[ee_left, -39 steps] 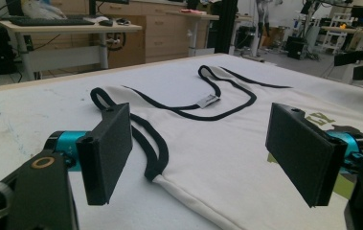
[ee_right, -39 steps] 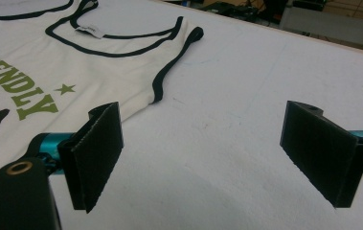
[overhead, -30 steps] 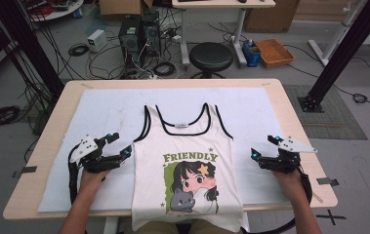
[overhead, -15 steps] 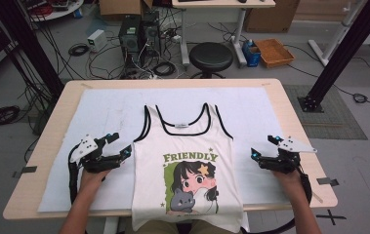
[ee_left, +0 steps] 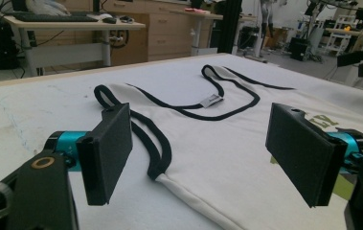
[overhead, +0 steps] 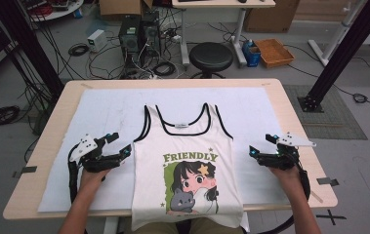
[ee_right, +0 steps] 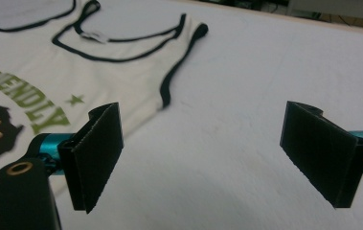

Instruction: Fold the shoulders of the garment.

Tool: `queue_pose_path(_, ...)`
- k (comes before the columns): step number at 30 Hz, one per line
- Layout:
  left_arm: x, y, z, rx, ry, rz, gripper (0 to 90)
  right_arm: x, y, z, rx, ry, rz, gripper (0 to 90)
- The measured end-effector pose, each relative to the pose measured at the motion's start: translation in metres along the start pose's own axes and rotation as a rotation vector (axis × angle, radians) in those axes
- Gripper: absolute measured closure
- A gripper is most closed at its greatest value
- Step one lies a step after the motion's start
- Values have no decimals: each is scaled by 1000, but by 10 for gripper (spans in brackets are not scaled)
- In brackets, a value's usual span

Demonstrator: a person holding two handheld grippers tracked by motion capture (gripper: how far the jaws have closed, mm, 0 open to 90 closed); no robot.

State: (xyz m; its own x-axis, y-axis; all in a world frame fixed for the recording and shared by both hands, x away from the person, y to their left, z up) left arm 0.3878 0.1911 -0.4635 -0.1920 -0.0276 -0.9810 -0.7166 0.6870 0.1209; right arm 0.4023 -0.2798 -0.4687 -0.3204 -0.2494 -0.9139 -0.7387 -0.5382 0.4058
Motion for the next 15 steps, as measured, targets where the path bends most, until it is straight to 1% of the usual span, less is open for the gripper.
queue_pose_path(2, 0, 0, -1, -1, -11, 5, 244, -15, 0, 8, -30, -8, -31, 143)
queue_pose_path(3, 0, -1, -1, -5, -15, 5, 244, -21, -2, 12, -44, -3, -34, 143)
queue_pose_path(5, 0, -1, -1, -1, -14, 6, 244, -31, -8, 15, -59, 22, -26, 143)
queue_pose_path(6, 0, -1, -1, -1, -6, 2, 244, -35, -13, 15, -63, 18, -15, 143)
queue_pose_path(8, 0, -1, -1, -1, -4, 0, 244, -46, -22, 13, -71, 13, -10, 143)
queue_pose_path(11, 0, -1, 0, 0, 6, -1, 244, -60, -38, 7, -72, -13, 7, 143)
queue_pose_path(15, 0, 0, 0, 0, 7, 0, 244, -74, -65, 0, -53, -16, 52, 146)
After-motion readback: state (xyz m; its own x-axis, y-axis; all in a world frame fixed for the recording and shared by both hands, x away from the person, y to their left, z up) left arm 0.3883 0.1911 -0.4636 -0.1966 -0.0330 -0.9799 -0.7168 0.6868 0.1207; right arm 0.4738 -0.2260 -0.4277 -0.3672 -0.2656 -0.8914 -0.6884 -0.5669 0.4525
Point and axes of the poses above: each handheld gripper's, and its own axes: y roughly backward along the jaws, x roughly out of its underside, z roughly to its left, the point moved 9 cm from there along -y, roughly forward along the jaws, and after that the axes turned 3 degrees about y, right-handed, at the moved point
